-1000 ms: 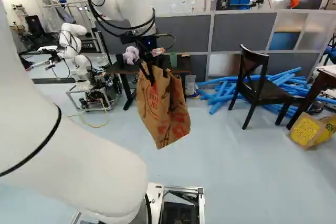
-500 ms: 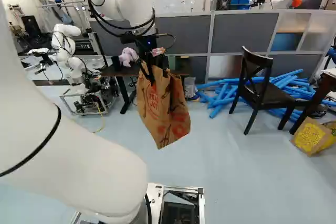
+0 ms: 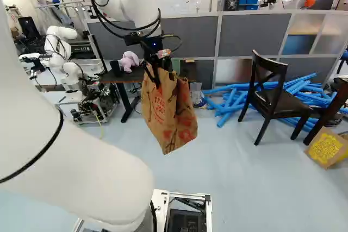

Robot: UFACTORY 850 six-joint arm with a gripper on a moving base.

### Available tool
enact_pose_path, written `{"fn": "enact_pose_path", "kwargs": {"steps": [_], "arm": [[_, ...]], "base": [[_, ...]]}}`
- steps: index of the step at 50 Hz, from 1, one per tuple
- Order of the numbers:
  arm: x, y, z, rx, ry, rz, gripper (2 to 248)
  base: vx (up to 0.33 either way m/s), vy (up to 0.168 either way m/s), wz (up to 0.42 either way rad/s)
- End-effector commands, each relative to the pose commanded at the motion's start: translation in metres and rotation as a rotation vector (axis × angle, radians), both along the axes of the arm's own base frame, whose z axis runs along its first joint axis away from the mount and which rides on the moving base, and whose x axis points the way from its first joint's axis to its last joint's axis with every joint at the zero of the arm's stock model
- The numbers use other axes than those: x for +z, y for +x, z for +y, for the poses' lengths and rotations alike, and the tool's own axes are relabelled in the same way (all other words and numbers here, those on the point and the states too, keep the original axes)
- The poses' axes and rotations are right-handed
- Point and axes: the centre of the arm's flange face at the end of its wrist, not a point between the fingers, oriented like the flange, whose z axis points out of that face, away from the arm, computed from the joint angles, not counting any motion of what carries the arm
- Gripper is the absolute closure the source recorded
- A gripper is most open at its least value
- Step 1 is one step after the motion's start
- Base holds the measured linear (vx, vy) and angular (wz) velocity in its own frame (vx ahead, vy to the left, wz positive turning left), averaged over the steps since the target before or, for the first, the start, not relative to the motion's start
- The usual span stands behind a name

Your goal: Pick up the bag on the ground and place it on the table

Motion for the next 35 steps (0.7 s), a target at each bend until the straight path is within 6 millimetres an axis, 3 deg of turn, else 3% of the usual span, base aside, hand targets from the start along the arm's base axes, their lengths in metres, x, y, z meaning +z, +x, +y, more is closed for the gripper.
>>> {"fn": "enact_pose_path", "kwargs": {"steps": [11, 35], "arm": [[0.0000, 0.0000, 0.0000, 0.000, 0.000, 0.000, 229], [0.0000, 0.0000, 0.0000, 0.000, 0.000, 0.000, 229]], "base": [[0.164, 0.002, -0.005], [0.161, 0.030, 0.135]]}}
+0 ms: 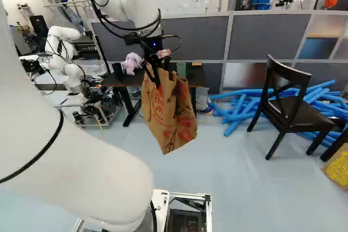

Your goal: Pick up the bag on the ground and place it on the table

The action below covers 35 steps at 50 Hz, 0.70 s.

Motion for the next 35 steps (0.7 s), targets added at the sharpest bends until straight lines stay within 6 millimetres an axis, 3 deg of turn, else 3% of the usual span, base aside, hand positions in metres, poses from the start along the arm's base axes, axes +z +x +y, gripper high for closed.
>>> {"fn": "enact_pose_path", "kwargs": {"steps": [35], "arm": [[0.0000, 0.0000, 0.0000, 0.000, 0.000, 0.000, 229]], "base": [[0.169, 0.033, 0.138]]}}
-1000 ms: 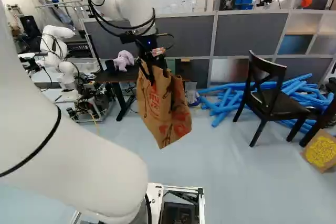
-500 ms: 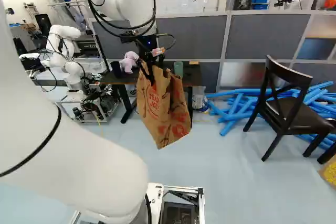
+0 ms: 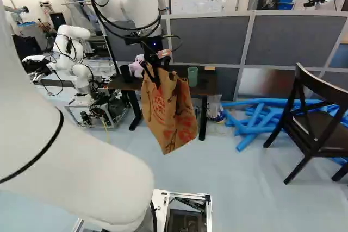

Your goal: Pick up the bag on the ground and place it on the table

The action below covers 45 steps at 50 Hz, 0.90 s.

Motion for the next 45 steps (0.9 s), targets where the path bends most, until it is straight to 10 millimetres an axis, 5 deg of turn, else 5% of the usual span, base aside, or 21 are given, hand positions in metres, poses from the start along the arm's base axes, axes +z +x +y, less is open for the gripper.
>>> {"fn": "enact_pose_path", "kwargs": {"steps": [45], "arm": [[0.0000, 0.0000, 0.0000, 0.000, 0.000, 0.000, 229]], "base": [[0.170, 0.019, 0.146]]}}
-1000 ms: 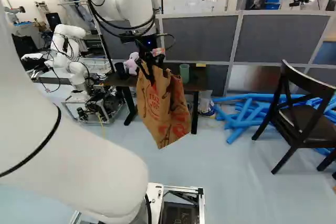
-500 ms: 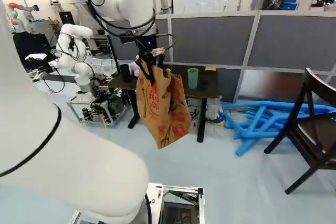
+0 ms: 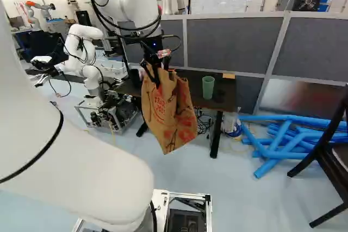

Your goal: Pick up the bag on the ground and place it on the table

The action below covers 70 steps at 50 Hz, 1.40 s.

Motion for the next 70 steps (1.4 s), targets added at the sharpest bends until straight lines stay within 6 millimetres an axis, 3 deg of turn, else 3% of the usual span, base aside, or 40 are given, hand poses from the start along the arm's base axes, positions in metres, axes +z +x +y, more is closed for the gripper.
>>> {"fn": "enact_pose_path", "kwargs": {"steps": [18, 54, 70], "arm": [[0.000, 0.000, 0.000, 0.000, 0.000, 0.000, 229], [0.000, 0.000, 0.000, 0.000, 0.000, 0.000, 229], [0.001, 0.025, 0.000, 0.005, 0.001, 0.008, 229]], "base": [[0.181, 0.000, 0.147], [0.184, -0.009, -0.002], [0.033, 0.000, -0.004]]}}
